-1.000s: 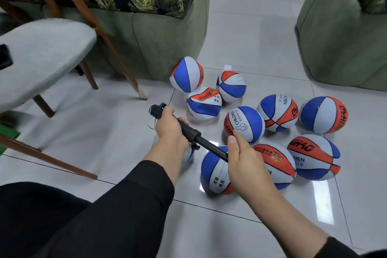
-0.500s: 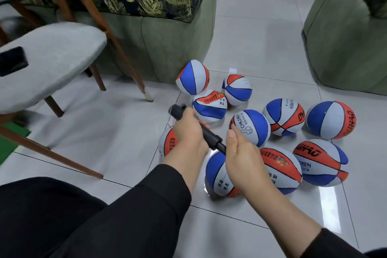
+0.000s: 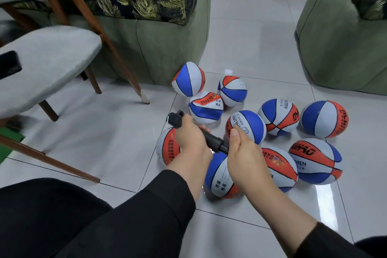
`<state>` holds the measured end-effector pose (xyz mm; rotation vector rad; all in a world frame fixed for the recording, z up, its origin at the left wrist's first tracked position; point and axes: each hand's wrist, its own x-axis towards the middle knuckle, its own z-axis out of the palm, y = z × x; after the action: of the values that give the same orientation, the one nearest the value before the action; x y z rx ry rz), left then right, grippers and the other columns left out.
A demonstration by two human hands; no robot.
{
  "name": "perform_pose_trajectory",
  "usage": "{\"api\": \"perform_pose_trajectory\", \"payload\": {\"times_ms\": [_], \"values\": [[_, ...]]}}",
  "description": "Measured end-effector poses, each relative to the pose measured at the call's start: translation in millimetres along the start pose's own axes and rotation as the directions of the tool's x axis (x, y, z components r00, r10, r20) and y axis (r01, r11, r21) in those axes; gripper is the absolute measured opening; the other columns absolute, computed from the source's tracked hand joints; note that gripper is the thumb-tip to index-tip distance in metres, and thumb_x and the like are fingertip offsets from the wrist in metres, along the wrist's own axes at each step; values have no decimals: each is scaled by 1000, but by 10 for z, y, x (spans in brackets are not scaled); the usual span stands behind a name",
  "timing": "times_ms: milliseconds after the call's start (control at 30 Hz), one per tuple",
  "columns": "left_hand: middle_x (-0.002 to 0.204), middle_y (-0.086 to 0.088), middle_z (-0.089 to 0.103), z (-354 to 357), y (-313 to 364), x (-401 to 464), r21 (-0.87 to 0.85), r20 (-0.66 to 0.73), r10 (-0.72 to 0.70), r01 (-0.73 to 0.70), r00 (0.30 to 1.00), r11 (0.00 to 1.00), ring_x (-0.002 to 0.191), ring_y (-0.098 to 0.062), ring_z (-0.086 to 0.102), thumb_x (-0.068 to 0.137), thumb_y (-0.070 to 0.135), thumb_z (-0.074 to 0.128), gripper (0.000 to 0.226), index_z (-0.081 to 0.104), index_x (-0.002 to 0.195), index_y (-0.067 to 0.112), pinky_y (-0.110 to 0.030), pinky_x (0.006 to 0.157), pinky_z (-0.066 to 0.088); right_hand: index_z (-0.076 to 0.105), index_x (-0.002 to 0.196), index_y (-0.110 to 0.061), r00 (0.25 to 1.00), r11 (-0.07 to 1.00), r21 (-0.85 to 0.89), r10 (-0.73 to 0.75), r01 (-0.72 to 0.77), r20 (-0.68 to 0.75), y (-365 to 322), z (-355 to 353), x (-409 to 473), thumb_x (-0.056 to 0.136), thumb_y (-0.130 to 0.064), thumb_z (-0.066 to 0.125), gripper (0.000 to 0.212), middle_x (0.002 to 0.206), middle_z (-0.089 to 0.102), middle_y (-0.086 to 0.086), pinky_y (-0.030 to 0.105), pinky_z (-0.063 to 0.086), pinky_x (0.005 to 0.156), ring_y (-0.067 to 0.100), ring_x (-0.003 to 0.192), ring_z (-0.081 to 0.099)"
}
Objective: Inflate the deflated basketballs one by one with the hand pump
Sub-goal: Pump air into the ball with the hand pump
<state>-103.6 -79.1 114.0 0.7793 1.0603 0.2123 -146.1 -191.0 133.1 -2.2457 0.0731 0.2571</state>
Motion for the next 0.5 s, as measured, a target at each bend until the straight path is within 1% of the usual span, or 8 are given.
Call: {"api": "perform_pose_trajectory", "payload": {"times_ms": [67, 133, 200, 233, 300, 333, 400, 500], "values": [[53, 2, 59, -6, -70, 0, 12, 11, 0, -1, 1000, 1000, 45, -16, 57, 92, 31, 61, 20, 62, 97, 12, -35, 69, 55, 55, 114, -13, 999, 999, -36, -35, 35, -1, -19, 40, 11, 108, -35, 25, 38, 93, 61, 8, 37, 37, 68, 32, 89, 53], [54, 0, 59, -16, -64, 13, 32, 15, -2, 2, 1000, 999, 48, -17, 57, 92, 32, 61, 22, 63, 95, 11, -33, 67, 54, 53, 124, -8, 995, 992, -89, -90, 93, 39, -30, 56, -5, 108, -34, 25, 42, 99, 63, 13, 41, 45, 75, 38, 92, 58], [53, -1, 58, -33, 1, 34, 50, 15, -13, 12, 1000, 999, 50, -18, 56, 92, 31, 62, 19, 63, 90, 12, -33, 65, 53, 49, 141, -9, 990, 986, -108, -122, 130, 77, -36, 54, -44, 107, -38, 24, 51, 115, 66, 18, 42, 48, 82, 40, 104, 62], [52, -1, 57, -50, 50, 61, 47, 14, -15, 14, 1000, 999, 49, -17, 54, 92, 29, 62, 16, 61, 89, 13, -32, 64, 52, 45, 148, -12, 991, 989, -93, -104, 112, 88, -38, 41, -60, 107, -40, 25, 53, 128, 64, 17, 41, 47, 89, 38, 115, 60], [52, -1, 55, -99, 183, 162, 6, -3, -8, 8, 1000, 1000, 46, -16, 53, 92, 26, 63, 12, 58, 92, 14, -29, 59, 51, 37, 156, -19, 994, 997, -60, -41, 47, 98, -11, 13, -87, 109, -41, 28, 53, 150, 53, 8, 38, 39, 106, 31, 137, 47], [54, -1, 55, -133, 261, 235, -20, -29, 2, -2, 1000, 1000, 45, -15, 52, 92, 25, 63, 12, 57, 94, 15, -27, 55, 50, 35, 158, -22, 995, 998, -63, -20, 26, 98, 20, -13, -98, 109, -41, 28, 53, 152, 51, 7, 37, 36, 109, 29, 140, 43], [57, -1, 55, -192, 409, 381, -44, -74, 20, -23, 997, 999, 46, -16, 52, 94, 24, 62, 11, 55, 96, 15, -25, 53, 48, 33, 159, -26, 996, 997, -79, -6, 13, 93, 94, -87, -119, 108, -44, 27, 54, 151, 52, 6, 37, 36, 110, 27, 139, 44], [62, -2, 57, -203, 516, 461, -40, -87, 29, -32, 996, 999, 52, -17, 54, 95, 26, 60, 11, 57, 97, 16, -28, 58, 49, 35, 158, -29, 997, 997, -79, -5, 11, 77, 128, -162, -135, 108, -44, 26, 52, 146, 55, 4, 37, 38, 105, 25, 135, 46]]}}
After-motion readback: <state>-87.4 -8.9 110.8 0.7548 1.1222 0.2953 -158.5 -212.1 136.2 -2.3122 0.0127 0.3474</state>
